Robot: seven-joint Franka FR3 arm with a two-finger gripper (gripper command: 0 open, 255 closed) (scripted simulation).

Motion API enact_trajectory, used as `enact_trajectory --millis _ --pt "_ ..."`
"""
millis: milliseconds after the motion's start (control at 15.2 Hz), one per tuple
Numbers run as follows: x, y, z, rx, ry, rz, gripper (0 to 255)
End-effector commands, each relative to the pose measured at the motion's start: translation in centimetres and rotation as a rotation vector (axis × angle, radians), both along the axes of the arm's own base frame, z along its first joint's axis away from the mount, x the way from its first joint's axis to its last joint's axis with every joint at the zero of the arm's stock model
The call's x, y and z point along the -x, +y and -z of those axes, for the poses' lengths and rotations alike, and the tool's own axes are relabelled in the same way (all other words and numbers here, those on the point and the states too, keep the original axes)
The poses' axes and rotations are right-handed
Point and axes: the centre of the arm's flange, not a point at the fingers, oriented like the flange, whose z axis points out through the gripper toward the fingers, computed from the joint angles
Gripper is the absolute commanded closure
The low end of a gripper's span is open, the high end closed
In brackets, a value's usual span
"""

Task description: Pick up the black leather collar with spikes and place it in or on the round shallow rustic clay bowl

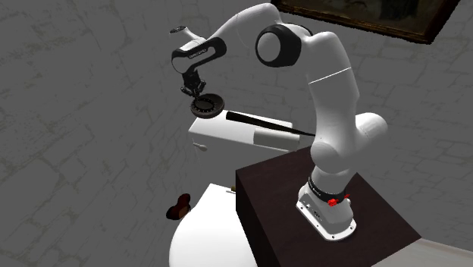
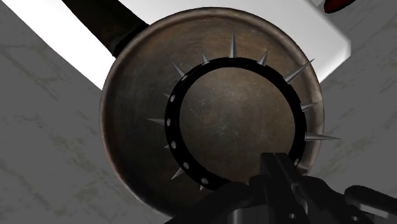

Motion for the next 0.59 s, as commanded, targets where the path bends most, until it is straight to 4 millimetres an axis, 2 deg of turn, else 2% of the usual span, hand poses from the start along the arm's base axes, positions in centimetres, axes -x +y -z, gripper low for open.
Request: enact_trajectory --millis 0,66,132,330,396,528 --pt "-0.9 0.3 2.7 0.04 0.107 0.031 255" --pt "0.2 -0.1 -0.1 0.011 0.015 0.0 255" --pt "0.2 -0.1 -0.1 0.011 0.015 0.0 0" --pt "5.2 2.8 2.6 0.085 -0.125 -0.198 0" --pt "5.9 3.1 3.0 0.096 -0.145 -0.227 0" --pt "5.7 2.9 4.1 0.096 -0.145 -0.227 0"
